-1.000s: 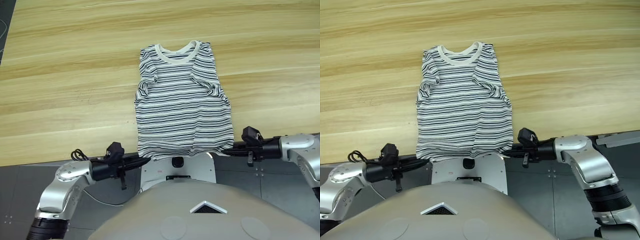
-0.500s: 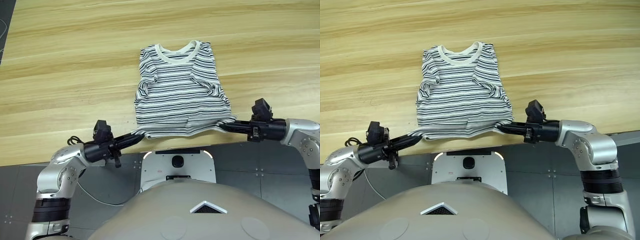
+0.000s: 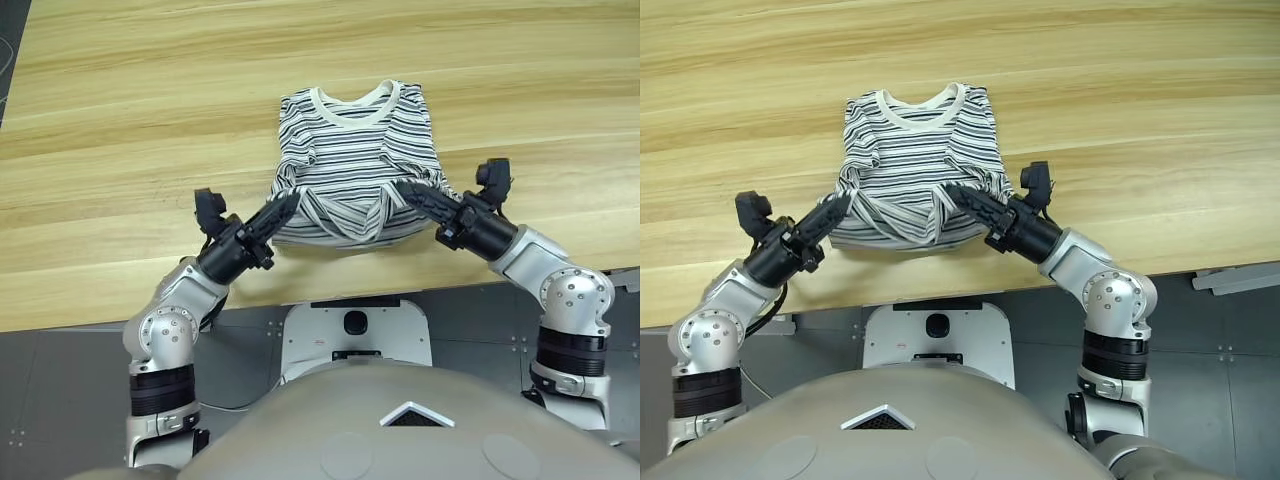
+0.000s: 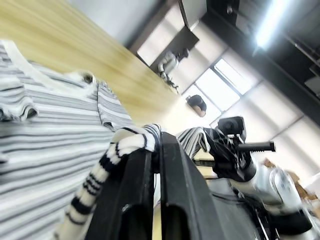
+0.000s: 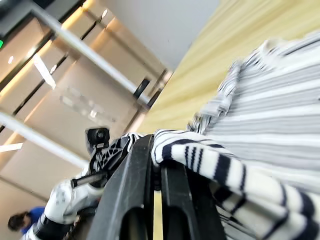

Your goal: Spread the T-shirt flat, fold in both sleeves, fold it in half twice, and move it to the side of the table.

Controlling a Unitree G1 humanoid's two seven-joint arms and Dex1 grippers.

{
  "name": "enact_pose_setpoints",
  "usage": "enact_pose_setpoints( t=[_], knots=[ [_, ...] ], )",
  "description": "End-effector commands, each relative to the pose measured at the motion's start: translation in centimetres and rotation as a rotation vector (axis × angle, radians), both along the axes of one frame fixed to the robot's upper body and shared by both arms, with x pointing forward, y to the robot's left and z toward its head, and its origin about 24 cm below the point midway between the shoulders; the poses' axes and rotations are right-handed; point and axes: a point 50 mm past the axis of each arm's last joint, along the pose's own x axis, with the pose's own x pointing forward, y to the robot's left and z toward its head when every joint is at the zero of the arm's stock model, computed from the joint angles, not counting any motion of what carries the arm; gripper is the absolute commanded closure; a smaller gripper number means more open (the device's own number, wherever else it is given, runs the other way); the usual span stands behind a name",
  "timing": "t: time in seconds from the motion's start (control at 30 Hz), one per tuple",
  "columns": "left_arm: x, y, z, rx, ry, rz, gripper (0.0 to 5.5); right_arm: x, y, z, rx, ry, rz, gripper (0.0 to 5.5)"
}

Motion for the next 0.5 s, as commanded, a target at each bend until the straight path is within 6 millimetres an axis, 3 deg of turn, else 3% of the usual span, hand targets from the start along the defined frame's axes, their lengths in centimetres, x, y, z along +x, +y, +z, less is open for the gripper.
enact_pose_setpoints(
  t=[0.03,0.2,0.33,0.5],
  knots=[
    [1.9,-0.8,0.4,-0.02,-0.003,0.12,5.4,2.0,1.1,0.5,0.041,-0.004,-0.141,5.34],
    [3.9,-1.2,-0.1,-0.052,0.082,0.328,5.4,4.2,1.5,1.9,0.106,0.005,-0.385,5.34],
    [5.1,-1.9,0.1,-0.1,0.148,0.44,5.4,5.1,3.2,3.0,0.193,0.062,-0.506,5.34],
    [6.8,-3.6,1.2,-0.137,0.16,0.511,5.4,6.7,3.5,2.5,0.172,0.105,-0.592,5.34]
  ],
)
